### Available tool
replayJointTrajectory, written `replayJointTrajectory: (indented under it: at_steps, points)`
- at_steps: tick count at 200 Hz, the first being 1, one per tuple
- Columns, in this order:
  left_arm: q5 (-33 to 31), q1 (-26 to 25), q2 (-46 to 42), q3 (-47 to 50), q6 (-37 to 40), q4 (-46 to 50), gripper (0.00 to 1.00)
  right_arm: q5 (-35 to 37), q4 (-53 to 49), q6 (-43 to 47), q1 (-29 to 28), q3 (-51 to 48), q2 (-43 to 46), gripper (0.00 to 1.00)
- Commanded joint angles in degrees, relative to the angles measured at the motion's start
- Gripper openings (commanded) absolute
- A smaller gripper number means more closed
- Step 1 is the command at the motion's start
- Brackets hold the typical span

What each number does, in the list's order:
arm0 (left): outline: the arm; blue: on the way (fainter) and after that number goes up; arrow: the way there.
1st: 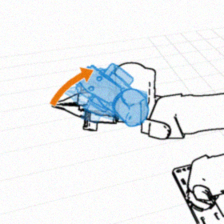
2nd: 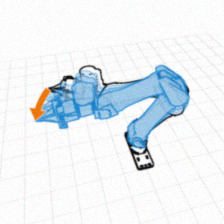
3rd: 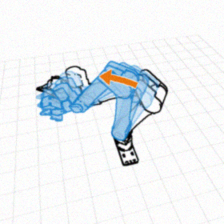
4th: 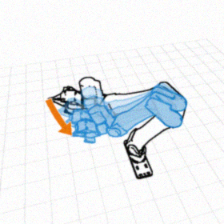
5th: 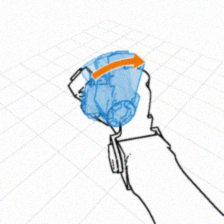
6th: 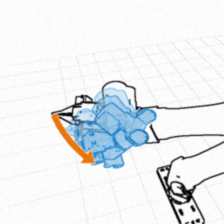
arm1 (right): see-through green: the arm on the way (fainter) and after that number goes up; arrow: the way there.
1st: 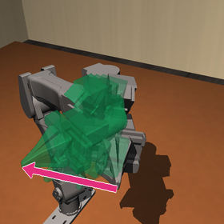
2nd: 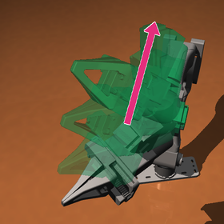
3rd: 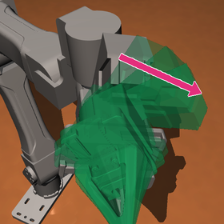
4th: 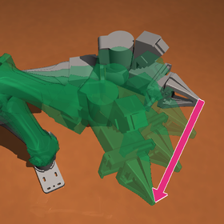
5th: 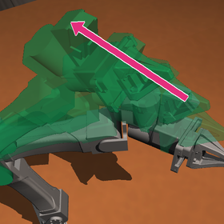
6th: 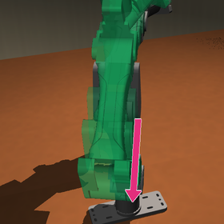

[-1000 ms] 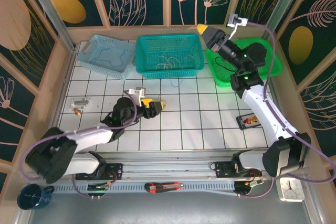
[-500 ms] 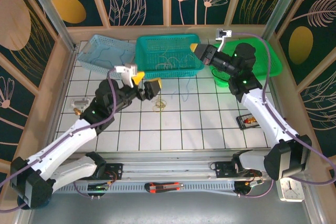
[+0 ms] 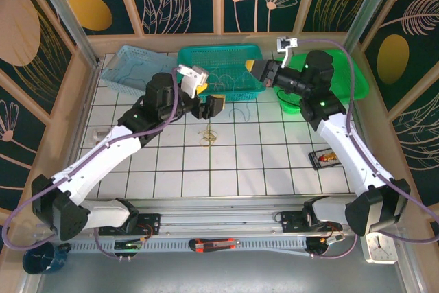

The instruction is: Untangle the cables

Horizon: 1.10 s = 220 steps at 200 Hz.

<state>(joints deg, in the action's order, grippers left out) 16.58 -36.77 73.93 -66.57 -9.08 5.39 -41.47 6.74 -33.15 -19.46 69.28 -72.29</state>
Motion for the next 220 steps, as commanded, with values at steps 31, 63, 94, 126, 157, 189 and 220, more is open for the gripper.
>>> replayJointTrajectory:
  at_steps: [31,63,94,126,157,189,220]
  points:
    - [8.2,0.2,0.6,-0.6,1.5,-2.7,0.75,-0.6,-2.3,3.1,-3.6,2.1,-0.6,0.00]
    - [9.7,0.2,2.3,-1.2,1.7,-3.0,0.71,0.0,-2.2,3.3,-6.3,2.6,-1.5,0.00]
    - [10.9,0.2,3.6,-1.1,1.5,-4.0,0.64,0.5,-2.6,3.9,-9.5,3.4,-2.8,0.00]
    - [11.4,0.2,4.0,-0.2,0.9,-5.6,0.46,1.3,-2.9,4.3,-11.2,3.5,-3.5,0.00]
    - [11.3,0.2,3.0,2.1,-0.4,-8.7,0.10,2.0,-2.8,4.4,-11.3,3.0,-3.7,0.00]
    - [7.2,0.2,2.5,4.2,-2.3,-11.5,0.00,2.5,-2.3,4.5,-11.0,2.9,-3.9,0.04]
    - [-0.9,4.2,2.3,4.7,-6.6,-13.2,0.00,4.6,1.6,1.8,-8.0,0.5,-0.6,0.56]
